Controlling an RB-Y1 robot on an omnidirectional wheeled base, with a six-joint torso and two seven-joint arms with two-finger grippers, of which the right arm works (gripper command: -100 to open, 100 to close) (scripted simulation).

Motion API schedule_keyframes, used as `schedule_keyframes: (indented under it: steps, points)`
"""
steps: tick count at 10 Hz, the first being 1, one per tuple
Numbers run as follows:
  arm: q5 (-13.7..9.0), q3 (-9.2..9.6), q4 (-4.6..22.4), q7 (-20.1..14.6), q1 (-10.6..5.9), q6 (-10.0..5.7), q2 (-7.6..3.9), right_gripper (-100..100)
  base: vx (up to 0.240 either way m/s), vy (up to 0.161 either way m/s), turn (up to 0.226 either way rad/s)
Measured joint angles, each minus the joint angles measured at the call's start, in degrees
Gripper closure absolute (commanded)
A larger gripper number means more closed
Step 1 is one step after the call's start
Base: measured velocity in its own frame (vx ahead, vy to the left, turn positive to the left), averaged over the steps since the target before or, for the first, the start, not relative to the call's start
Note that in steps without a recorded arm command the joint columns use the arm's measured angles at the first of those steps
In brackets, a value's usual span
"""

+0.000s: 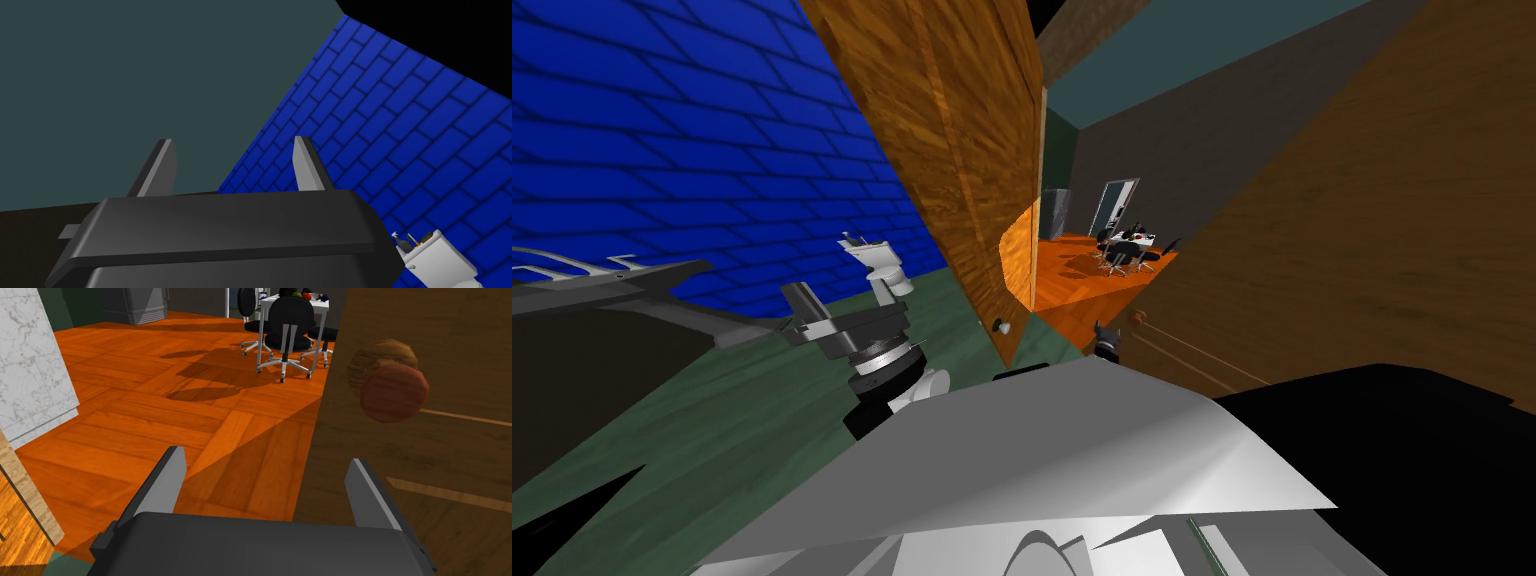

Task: Pull the door open

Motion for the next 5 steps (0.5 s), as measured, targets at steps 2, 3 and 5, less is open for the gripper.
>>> schedule_keyframes:
  steps: [2,3,5]
  points:
    - [1.0,1.1,2.0,-0.3,-2.47,-0.07,-0.01,-100,-0.013,-0.114,-0.25]
    - [1.5,1.57,2.5,-0.3,-3.38,0.1,-0.07,-100,0.022,-0.159,-0.189]
    - [2.1,2.18,3.4,-0.3,-4.84,0.5,-0.24,-100,0.072,-0.16,-0.182]
